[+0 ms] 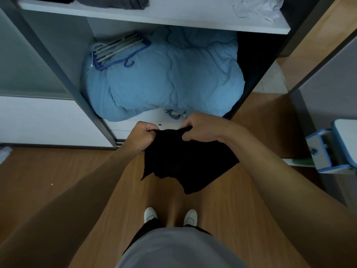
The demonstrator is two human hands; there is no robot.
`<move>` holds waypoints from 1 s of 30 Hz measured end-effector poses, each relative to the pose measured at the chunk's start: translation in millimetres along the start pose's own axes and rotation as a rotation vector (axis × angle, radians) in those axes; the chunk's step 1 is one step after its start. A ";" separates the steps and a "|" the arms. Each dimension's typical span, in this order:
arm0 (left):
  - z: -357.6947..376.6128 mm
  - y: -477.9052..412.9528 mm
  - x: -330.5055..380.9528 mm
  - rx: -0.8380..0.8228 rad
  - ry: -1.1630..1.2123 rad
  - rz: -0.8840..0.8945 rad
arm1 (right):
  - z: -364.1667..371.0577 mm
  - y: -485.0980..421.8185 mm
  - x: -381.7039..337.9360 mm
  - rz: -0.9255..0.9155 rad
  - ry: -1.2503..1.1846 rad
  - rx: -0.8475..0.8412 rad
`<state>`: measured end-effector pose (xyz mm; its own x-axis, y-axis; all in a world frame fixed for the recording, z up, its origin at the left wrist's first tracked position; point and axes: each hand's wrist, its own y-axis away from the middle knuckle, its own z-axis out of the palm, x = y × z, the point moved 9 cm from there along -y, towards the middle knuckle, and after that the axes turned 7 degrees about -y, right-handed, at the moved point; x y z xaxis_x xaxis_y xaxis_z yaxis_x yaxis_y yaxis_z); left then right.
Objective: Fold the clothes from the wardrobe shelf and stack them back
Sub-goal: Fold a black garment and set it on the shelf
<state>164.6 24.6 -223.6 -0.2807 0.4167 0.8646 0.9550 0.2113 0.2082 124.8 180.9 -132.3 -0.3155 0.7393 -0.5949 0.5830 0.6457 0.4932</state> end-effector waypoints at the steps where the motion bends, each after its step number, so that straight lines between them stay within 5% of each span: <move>1: 0.9 -0.4 -0.3 0.006 0.004 -0.002 | 3.6 -1.4 -0.3 0.022 0.009 -0.026; 9: 13.0 5.5 -16.7 -0.083 -0.035 0.003 | 10.8 -14.9 12.8 0.128 0.076 -0.026; 18: 26.5 6.7 -36.0 -0.176 0.002 -0.015 | 6.9 -21.5 9.9 0.035 -0.328 0.231; 24: 53.8 13.3 -63.7 -0.372 -0.397 -0.081 | -1.0 -17.0 6.0 0.009 -0.472 0.300; 30: 35.1 8.5 -70.6 -0.232 -0.540 -0.053 | -8.2 -11.7 19.5 0.005 -0.224 0.240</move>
<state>189.2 28.0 -298.9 -0.2797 0.8148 0.5078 0.9172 0.0704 0.3922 105.8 189.3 -144.4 -0.1554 0.6645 -0.7310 0.7525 0.5590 0.3482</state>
